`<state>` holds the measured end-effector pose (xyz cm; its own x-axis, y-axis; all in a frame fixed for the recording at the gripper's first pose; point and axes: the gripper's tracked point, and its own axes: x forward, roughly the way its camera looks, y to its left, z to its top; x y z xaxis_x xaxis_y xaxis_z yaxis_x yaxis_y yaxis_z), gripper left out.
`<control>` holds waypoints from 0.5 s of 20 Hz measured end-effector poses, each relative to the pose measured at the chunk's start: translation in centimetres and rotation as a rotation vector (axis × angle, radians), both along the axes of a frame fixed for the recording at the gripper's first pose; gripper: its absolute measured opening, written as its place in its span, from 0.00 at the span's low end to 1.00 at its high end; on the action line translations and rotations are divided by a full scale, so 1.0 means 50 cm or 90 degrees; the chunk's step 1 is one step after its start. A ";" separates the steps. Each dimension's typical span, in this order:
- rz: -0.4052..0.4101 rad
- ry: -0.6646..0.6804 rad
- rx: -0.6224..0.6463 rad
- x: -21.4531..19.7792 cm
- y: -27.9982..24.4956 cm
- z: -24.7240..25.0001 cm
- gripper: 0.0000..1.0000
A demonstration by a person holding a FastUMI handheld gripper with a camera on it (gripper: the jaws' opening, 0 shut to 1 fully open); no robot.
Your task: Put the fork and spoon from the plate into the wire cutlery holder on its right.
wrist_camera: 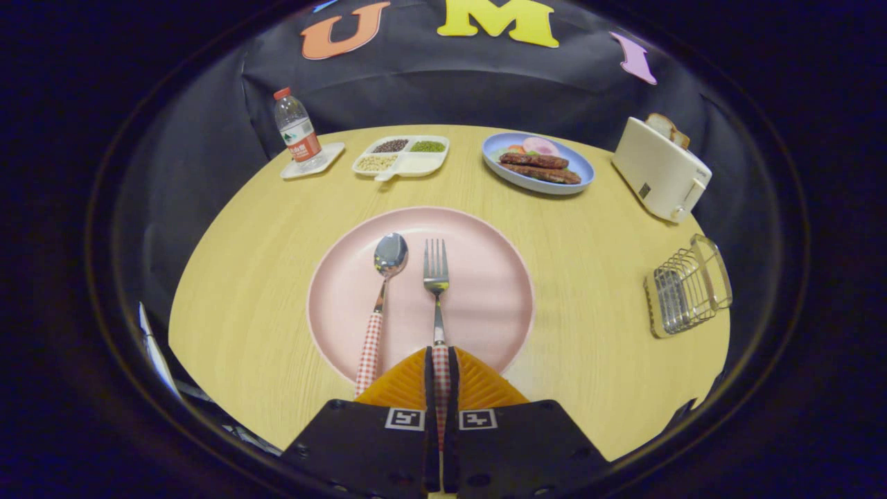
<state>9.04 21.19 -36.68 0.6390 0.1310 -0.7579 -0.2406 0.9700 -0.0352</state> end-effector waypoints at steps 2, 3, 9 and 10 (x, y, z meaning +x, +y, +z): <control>0.003 -0.004 0.010 -0.010 -0.019 0.029 0.03; 0.007 -0.011 0.014 -0.014 -0.032 0.047 0.03; 0.020 -0.056 0.026 -0.024 -0.142 0.169 0.03; 0.019 -0.064 0.028 -0.024 -0.164 0.189 0.03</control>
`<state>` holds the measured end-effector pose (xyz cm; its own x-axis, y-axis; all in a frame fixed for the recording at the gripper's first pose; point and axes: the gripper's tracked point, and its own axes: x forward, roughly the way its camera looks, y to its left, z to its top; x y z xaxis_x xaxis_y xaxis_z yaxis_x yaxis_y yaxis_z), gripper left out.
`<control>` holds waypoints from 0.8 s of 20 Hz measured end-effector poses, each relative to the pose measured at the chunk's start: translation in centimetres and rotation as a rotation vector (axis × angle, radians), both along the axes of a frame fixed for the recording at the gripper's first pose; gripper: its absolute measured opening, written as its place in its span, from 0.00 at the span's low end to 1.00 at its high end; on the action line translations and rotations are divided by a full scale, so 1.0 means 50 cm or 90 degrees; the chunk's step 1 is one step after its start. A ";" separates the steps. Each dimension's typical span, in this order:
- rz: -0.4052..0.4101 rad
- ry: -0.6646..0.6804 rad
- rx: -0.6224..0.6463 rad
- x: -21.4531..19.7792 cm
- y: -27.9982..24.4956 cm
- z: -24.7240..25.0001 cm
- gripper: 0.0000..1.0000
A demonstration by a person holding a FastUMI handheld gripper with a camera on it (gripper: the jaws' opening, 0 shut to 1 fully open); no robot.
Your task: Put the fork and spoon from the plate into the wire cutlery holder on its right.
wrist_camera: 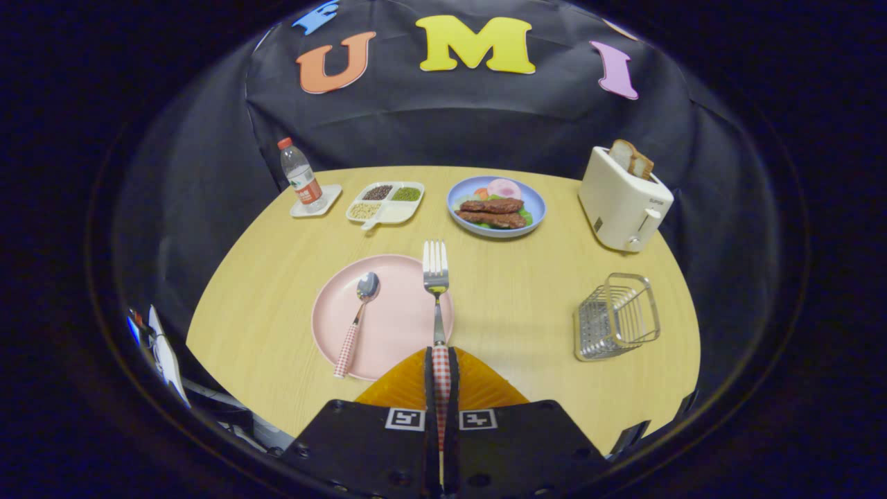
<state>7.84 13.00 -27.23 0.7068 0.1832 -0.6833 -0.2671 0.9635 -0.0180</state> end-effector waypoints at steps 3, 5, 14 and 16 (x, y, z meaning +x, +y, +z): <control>-0.003 -0.014 0.006 0.003 -0.069 0.052 0.03; -0.006 -0.018 0.008 0.007 -0.115 0.081 0.03; -0.047 0.014 -0.010 0.049 -0.305 0.144 0.03; -0.070 0.058 -0.017 0.055 -0.338 0.127 0.03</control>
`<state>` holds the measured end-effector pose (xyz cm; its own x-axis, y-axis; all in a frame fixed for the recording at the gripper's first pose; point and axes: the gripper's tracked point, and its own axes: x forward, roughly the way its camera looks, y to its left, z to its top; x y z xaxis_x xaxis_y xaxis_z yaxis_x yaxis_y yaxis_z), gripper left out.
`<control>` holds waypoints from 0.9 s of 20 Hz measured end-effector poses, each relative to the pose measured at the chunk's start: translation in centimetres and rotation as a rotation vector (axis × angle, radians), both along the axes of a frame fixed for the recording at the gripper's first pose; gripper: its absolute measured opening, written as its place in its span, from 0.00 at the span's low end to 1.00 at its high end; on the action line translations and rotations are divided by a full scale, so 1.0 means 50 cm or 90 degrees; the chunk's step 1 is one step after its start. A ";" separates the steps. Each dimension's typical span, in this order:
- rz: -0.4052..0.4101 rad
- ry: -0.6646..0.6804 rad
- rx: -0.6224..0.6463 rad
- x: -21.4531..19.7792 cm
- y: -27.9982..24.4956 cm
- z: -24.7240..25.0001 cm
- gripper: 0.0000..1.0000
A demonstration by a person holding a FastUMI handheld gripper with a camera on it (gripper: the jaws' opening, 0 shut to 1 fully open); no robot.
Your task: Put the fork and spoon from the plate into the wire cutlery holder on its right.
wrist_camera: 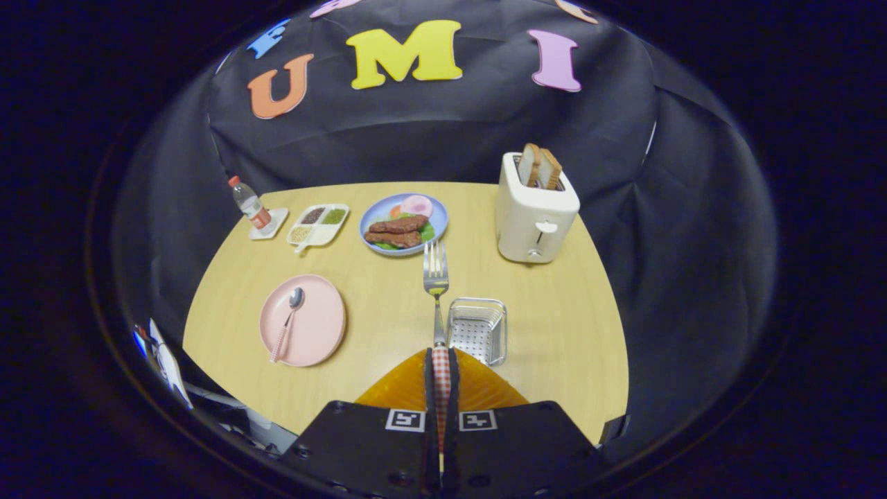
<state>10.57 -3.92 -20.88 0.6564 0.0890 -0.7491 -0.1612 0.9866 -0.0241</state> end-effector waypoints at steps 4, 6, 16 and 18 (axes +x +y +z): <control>-0.017 0.137 0.004 -0.006 -0.033 -0.045 0.03; -0.023 0.176 -0.006 -0.001 -0.053 -0.056 0.03; -0.034 0.350 -0.046 0.009 -0.080 -0.082 0.05; -0.036 0.385 -0.032 0.015 -0.066 -0.085 0.05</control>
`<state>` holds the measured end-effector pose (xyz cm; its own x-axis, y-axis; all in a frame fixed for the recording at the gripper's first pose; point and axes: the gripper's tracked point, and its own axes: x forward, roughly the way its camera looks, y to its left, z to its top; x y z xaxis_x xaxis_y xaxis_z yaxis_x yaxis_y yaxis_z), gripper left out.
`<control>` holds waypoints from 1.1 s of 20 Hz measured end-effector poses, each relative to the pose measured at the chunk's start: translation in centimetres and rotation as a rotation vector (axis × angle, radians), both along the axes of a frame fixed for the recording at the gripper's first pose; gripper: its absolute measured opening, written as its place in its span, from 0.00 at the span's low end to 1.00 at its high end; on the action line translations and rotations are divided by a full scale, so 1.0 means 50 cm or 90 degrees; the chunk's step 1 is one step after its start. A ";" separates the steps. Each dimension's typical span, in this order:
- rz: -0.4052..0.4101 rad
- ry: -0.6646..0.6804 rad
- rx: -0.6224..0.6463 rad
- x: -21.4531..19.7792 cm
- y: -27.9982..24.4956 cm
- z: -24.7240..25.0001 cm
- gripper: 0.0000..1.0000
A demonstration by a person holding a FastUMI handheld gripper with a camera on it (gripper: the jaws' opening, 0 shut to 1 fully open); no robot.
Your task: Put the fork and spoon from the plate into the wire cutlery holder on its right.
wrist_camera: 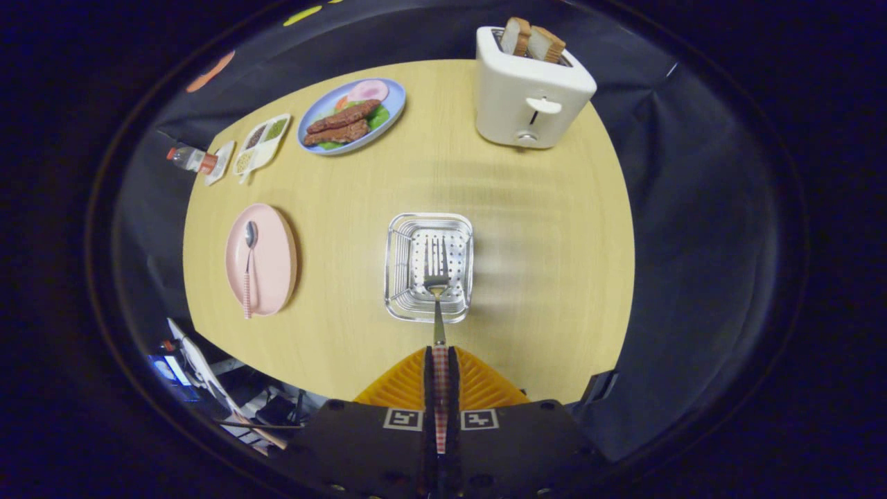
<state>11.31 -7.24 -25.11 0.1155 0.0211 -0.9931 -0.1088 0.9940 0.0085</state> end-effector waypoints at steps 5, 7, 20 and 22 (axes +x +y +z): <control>-0.005 0.065 -0.018 0.016 0.006 -0.022 0.05; 0.000 0.099 -0.027 0.012 0.008 -0.031 0.05; 0.035 0.093 -0.099 0.046 0.021 -0.032 0.07; 0.029 0.089 -0.098 0.052 0.025 -0.034 0.11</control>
<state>13.91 -5.99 -26.81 -0.0216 -0.1302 -0.9913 -0.1628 0.9787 -0.1250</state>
